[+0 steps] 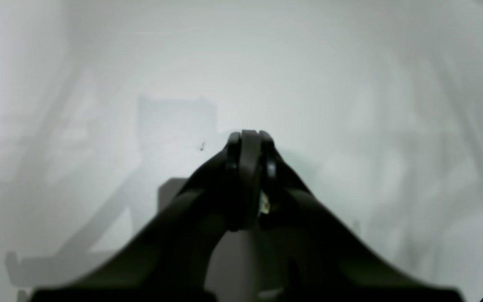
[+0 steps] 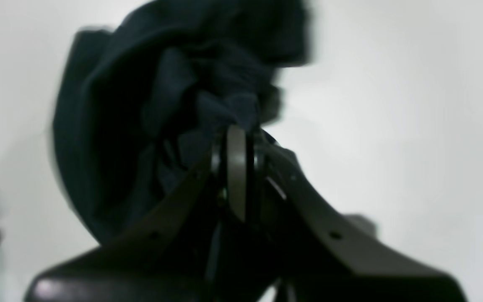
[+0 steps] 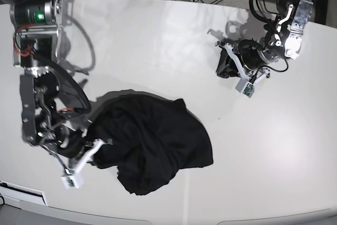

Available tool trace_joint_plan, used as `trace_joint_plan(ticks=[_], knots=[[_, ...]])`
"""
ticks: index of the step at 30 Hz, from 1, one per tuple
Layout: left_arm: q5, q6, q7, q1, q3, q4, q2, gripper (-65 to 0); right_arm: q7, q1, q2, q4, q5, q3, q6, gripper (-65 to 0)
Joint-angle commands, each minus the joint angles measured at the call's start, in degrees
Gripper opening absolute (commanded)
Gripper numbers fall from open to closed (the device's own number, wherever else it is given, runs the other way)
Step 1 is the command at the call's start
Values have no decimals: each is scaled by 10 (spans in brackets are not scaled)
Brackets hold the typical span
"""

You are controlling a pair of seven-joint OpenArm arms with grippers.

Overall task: Layout the t-shirt on the table in an organized manner, then fold the t-shirt properly
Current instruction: 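Drag the held t-shirt edge away from the left gripper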

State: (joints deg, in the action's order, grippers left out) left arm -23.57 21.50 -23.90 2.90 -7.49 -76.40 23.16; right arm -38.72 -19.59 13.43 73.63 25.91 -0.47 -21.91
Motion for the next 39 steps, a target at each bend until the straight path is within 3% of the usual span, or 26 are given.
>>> trace_joint_plan(ticks=[1,7,9,14,15,19,25,29,33,34,39], knots=[[-7,4,12,-8,3,-8,7,-650,13,0,10,46,7,3,12,-650],[-7,4,12,-8,3,-8,7,-650,-14,115,20,208,-82,3,82,-650],[-7,4,12,-8,3,-8,7,-650,-14,148,19,240,-120,3,141,-650],[-7,4,12,-8,3,-8,6,-650,-28,216,16,288,-205,3,342,-650],[-7,4,12,-8,3,-8,6,-650,-38,226,15,288,-218,3,361,-650],[-7,4,12,-9,3,-8,6,-650,-85,265,11,288,-218,2,351,-650],[-7,4,12,-8,3,-8,6,-650,-207,283,5,287,-214,0,241,-650],[-7,4,12,-8,3,-8,6,-650,-213,283,6,287,-216,0,170,-640],[-7,4,11,-8,3,-8,6,-650,-203,281,7,288,-226,2,158,-321],[-7,4,12,-8,3,-8,6,-650,-196,281,7,288,-236,2,160,-283],[-7,4,9,-6,3,-8,7,-650,-161,282,7,310,-262,2,159,-277]])
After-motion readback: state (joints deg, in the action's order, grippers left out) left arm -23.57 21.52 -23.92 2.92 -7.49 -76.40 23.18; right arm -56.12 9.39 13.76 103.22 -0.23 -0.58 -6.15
